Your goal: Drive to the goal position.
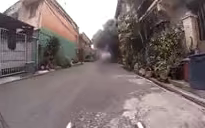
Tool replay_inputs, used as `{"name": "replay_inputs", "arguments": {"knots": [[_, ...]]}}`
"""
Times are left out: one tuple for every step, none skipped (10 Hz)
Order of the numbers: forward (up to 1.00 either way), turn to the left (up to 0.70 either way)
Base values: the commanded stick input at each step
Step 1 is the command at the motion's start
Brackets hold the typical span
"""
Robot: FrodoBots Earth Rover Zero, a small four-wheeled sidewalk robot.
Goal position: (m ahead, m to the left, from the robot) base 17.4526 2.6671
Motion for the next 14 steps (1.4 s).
{"name": "replay_inputs", "arguments": {"knots": [[0.7,0.0],[0.7,0.0],[0.7,0.0],[0.7,0.0],[0.7,0.0],[0.7,0.0],[0.7,0.0],[0.7,0.0],[0.7,0.0],[0.7,0.0],[0.7,0.0],[0.7,0.0],[0.7,0.0],[0.7,0.0]]}}
